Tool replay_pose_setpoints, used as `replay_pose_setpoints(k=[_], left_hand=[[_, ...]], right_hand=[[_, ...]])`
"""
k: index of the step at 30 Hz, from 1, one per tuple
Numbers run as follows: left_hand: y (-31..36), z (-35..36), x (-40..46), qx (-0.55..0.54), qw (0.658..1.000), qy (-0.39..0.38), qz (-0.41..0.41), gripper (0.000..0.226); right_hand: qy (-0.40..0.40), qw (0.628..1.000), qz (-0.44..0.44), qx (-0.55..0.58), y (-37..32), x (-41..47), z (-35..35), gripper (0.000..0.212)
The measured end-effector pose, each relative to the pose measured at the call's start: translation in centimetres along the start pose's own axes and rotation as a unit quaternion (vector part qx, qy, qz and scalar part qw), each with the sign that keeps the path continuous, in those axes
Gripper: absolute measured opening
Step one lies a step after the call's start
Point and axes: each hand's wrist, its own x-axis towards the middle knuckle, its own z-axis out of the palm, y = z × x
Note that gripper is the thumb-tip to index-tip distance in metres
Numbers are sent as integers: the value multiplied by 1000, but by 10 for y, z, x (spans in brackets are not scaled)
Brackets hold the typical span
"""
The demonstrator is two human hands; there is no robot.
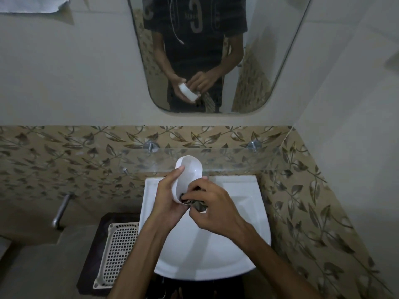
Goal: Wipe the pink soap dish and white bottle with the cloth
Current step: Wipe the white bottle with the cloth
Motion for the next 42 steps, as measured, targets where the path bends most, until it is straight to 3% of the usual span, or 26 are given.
replay_pose_setpoints(k=[2,5,8,12,16,21,26,28,31,35,37,39,41,42], left_hand=[[-2,-2,0,-9,1000,9,10,66],[-7,1,-1,26,999,1,18,44],[-8,8,-4,37,999,-31,3,43],[-5,9,-3,68,997,3,44,51],[-15,10,0,95,995,32,26,48],[-24,8,8,69,995,68,37,54],[-28,4,12,51,997,25,53,46],[-30,5,14,53,996,38,60,38],[-36,2,17,49,993,73,83,34],[-47,-1,17,39,995,52,79,22],[-45,-1,16,35,997,40,63,25],[-39,2,15,11,998,29,45,45],[-33,1,16,-11,999,30,39,67],[-31,-1,17,-17,998,35,45,67]], right_hand=[[4,999,24,25,0,3,-5,32],[72,997,34,-20,2,14,-14,28],[118,989,34,-83,5,36,-25,26],[56,990,29,-125,8,44,-24,23],[51,985,113,-117,9,28,-12,23],[4,982,191,13,-11,1,6,23],[89,979,173,-60,-3,6,2,14],[73,974,201,-71,-6,6,6,14],[26,953,299,38,-10,-2,14,17],[74,835,417,351,-15,-4,16,13],[101,802,417,417,-19,0,19,14],[127,834,365,394,-20,5,20,17],[155,920,262,247,-18,11,21,19],[175,949,211,156,-16,15,21,18]])
